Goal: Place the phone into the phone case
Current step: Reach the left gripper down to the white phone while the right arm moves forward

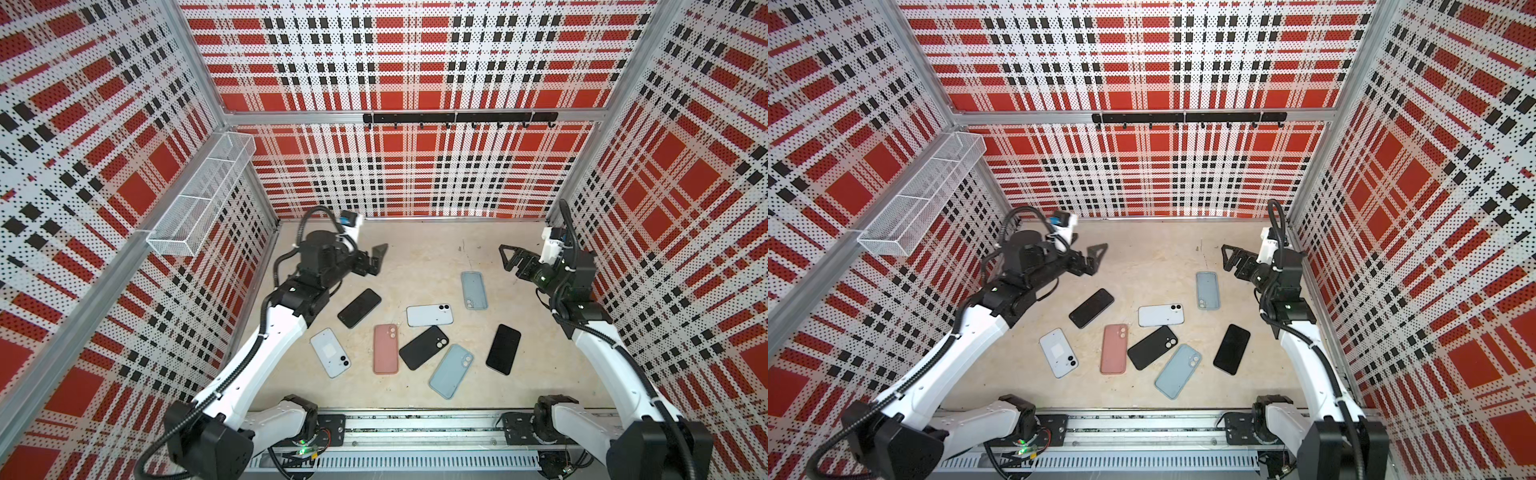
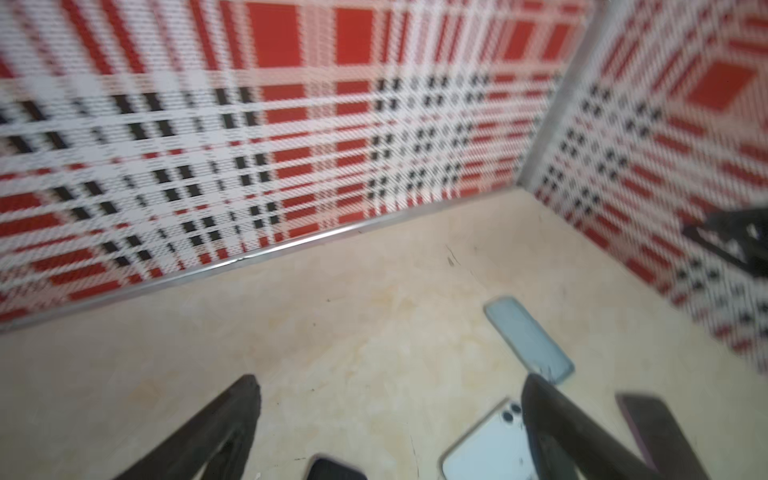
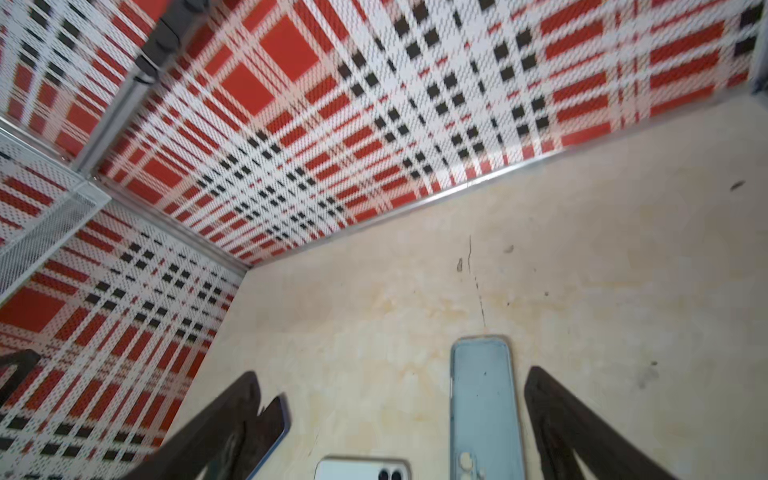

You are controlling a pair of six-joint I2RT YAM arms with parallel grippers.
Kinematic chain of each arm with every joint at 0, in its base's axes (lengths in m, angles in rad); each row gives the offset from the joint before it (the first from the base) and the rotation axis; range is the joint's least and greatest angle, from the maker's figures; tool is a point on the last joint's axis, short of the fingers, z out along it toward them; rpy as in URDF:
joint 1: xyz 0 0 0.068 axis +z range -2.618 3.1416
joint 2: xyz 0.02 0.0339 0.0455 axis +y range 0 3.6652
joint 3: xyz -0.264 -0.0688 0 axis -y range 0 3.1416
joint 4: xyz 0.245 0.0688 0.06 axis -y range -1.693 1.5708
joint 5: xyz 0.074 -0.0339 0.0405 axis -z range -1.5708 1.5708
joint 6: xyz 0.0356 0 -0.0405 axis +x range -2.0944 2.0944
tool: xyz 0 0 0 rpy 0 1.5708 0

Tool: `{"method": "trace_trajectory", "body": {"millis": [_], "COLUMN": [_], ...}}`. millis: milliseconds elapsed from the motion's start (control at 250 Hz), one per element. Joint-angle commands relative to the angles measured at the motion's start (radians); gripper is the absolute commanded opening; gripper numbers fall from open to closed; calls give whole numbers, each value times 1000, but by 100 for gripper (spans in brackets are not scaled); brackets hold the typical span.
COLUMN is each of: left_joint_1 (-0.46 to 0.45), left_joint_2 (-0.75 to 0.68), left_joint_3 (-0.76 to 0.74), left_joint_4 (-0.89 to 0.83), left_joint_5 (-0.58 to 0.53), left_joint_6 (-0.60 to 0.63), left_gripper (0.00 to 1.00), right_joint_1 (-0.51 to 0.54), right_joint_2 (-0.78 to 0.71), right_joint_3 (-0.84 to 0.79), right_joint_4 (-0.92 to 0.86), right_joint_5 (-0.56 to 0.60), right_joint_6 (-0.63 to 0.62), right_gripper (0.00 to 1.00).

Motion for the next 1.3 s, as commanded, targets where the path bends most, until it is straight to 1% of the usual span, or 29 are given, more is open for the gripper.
{"method": "trace_trajectory", "body": {"millis": [0,100,192,348,464,560,680,848,924,1133,1297], "left_joint_1": [-115,-197,-245,-283,-280,-281,-292,-296,-298,-298,-302], "left_joint_2": [119,269,410,640,732,800,869,912,934,984,1017], "left_joint_3": [40,116,204,348,389,419,458,473,484,513,531], "left_joint_4": [-266,-374,-454,-580,-591,-598,-627,-634,-635,-628,-617], "left_joint_5": [-84,-131,-132,-96,-37,-24,-24,12,6,-21,-17], "left_joint_6": [289,346,361,380,383,397,417,426,429,440,441], "left_gripper": [99,99,100,99,100,100,98,98,100,99,100], "right_joint_1": [7,10,16,20,20,20,21,20,20,20,21], "right_joint_2": [67,103,121,133,136,144,157,175,182,193,192], "right_joint_3": [45,33,9,-21,-33,-40,-38,-32,-26,-21,-21], "right_joint_4": [-210,-249,-254,-259,-242,-231,-226,-223,-221,-212,-213], "right_joint_5": [-105,-141,-180,-205,-226,-240,-248,-255,-258,-267,-265], "right_joint_6": [-22,-25,-25,-29,-31,-30,-30,-30,-29,-21,-17], "right_gripper": [100,100,100,100,100,100,100,100,100,100,100]}}
